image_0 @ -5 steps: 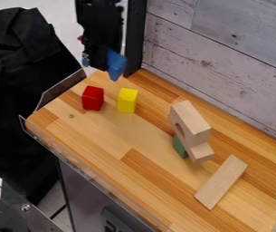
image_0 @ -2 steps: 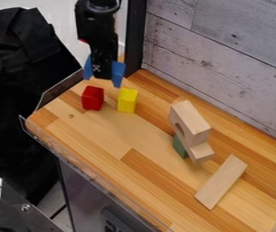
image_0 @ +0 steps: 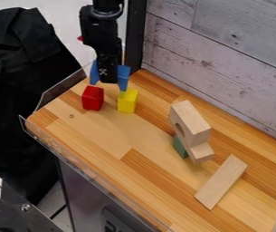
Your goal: Put the blue arch on top of the red and yellow cubes
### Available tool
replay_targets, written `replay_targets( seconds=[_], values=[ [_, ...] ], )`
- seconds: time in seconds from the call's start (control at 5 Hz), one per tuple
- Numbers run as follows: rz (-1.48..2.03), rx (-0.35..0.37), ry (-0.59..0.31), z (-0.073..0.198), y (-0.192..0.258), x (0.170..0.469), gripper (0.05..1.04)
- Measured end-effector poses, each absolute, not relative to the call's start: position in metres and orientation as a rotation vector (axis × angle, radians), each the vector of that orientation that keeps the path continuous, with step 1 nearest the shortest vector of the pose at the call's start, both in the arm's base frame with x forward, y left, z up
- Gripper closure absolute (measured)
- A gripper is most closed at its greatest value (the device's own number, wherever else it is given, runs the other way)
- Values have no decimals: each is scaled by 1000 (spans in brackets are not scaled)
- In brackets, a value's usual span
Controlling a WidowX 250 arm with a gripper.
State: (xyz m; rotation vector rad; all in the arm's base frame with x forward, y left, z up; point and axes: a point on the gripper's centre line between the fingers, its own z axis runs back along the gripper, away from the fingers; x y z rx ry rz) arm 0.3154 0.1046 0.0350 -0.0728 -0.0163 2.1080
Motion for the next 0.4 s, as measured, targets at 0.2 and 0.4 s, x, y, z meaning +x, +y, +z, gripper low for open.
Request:
replay_targets(
  seconds=[0.2, 0.4],
  values=[
    [2136, -90, 24, 31, 100, 315, 511],
    [2135, -87, 39, 29, 100, 315, 511]
  ],
)
